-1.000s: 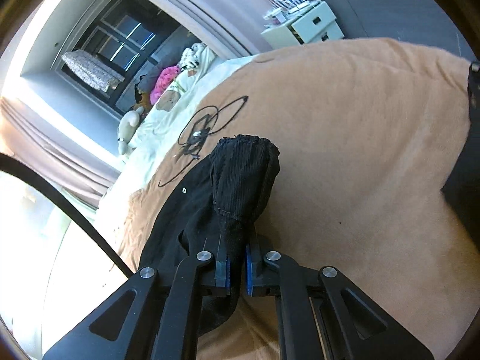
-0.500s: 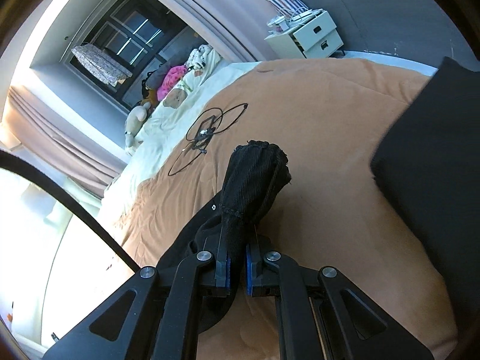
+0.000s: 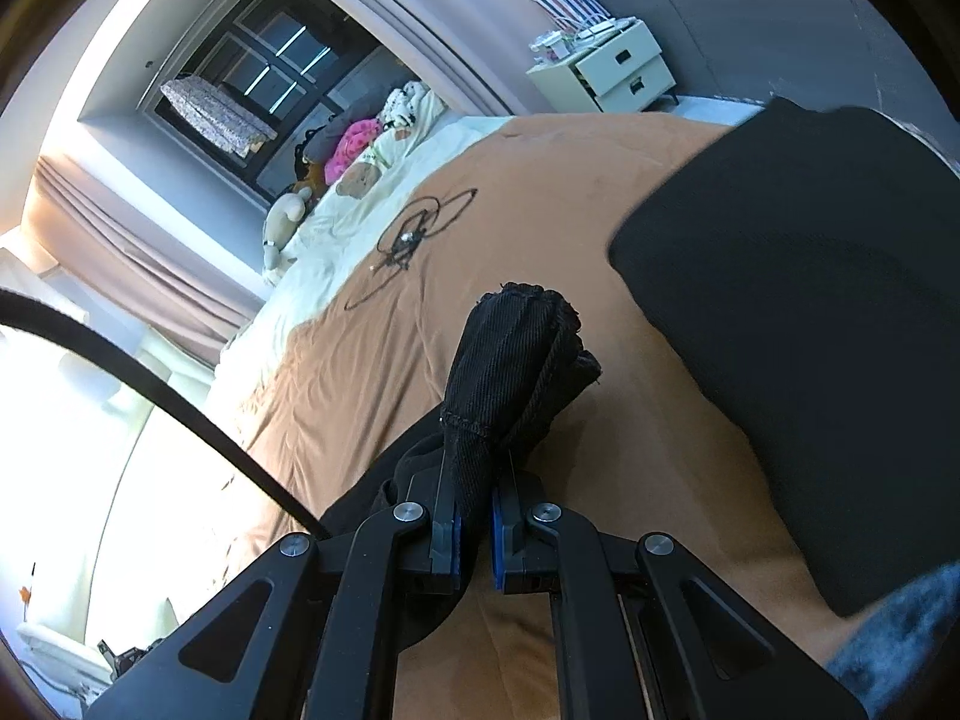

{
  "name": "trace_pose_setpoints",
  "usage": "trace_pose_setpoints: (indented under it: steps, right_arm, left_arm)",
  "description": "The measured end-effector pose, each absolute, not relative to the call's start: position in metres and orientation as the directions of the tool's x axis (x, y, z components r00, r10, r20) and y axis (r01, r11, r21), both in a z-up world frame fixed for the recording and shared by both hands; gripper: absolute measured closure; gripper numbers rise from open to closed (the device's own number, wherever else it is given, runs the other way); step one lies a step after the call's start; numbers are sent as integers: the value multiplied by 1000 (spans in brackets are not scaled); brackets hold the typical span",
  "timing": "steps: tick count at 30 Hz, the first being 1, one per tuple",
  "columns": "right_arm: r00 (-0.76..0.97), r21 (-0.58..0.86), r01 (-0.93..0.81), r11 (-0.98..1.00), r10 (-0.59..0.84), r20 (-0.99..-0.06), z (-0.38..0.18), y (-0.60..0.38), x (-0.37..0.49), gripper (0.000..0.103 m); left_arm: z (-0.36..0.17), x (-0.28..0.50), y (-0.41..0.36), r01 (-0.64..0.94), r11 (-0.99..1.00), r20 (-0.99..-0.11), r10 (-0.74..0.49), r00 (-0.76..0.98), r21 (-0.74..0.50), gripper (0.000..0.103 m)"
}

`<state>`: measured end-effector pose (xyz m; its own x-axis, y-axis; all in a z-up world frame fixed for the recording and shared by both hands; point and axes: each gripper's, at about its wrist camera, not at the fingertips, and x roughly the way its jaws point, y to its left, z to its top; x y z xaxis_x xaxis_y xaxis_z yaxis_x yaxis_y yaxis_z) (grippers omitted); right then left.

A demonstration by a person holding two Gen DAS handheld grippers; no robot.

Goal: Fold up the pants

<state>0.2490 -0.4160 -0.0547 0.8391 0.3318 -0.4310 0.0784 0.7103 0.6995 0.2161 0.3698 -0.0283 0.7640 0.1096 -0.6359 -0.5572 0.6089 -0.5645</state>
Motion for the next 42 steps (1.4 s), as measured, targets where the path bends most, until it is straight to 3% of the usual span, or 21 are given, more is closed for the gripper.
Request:
trace_pose_setpoints:
  steps: [8,18,20,22,27,35,42]
  right_arm:
    - [818,679,95,728,332,-470,-67,-426,227,99]
    - [767,642,197,741,291,-572,-119,-421,261,99]
    - [756,622,214,754,275,-594,-124,-420,266,95]
    - [747,621,230,749,273,-606,-126,-419,269,84]
    - [753,626,224,747,276,-598,-111,-414,257,69]
    - [769,503,161,849,212,-603,-61,-374,240,67]
    - [816,476,83,876,215,-537,1,-336,226,67]
  left_arm:
    - [-69,180,369,-588,576,-676,82,732,-568,99]
    - [-146,180,374,-656,553,-754,72,653,-515,99]
    - [-154,181,374,-667,561,-773,74,630,-490,98]
    - [-159,179,374,-666,563,-777,66,627,-490,96]
    - [-162,163,375,-645,547,-749,49,660,-533,66]
    - [-174,150,387,-583,505,-678,-6,735,-637,64]
    - [-178,159,403,-540,488,-634,-35,773,-685,64]
